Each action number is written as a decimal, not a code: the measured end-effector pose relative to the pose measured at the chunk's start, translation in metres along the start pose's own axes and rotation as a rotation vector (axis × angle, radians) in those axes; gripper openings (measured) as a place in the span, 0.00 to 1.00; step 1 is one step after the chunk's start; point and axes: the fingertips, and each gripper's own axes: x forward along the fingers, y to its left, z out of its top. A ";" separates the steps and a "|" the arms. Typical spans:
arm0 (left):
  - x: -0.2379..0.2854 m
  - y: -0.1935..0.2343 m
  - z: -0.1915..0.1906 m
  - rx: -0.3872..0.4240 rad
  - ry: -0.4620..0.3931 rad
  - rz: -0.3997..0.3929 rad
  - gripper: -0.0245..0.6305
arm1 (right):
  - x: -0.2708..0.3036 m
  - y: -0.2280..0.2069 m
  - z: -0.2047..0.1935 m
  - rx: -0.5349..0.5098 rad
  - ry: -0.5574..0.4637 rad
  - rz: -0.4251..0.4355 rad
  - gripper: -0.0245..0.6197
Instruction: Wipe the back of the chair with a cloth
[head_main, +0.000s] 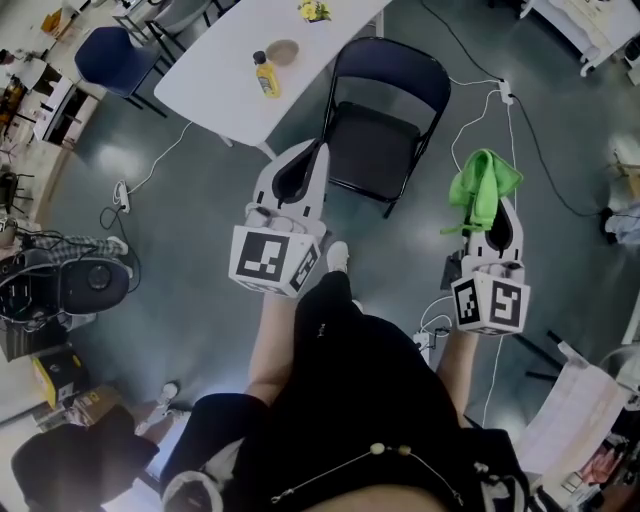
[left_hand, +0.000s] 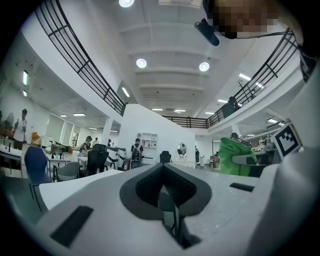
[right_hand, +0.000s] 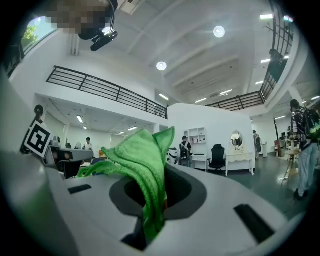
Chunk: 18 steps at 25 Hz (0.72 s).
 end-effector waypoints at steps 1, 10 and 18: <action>0.010 0.010 -0.001 -0.003 0.000 0.000 0.04 | 0.012 0.000 0.000 0.000 0.001 -0.004 0.10; 0.075 0.068 -0.018 -0.018 0.045 -0.027 0.04 | 0.102 -0.003 -0.006 -0.067 0.050 -0.019 0.10; 0.123 0.094 -0.049 -0.037 0.102 -0.027 0.04 | 0.184 -0.021 -0.045 -0.099 0.128 -0.014 0.11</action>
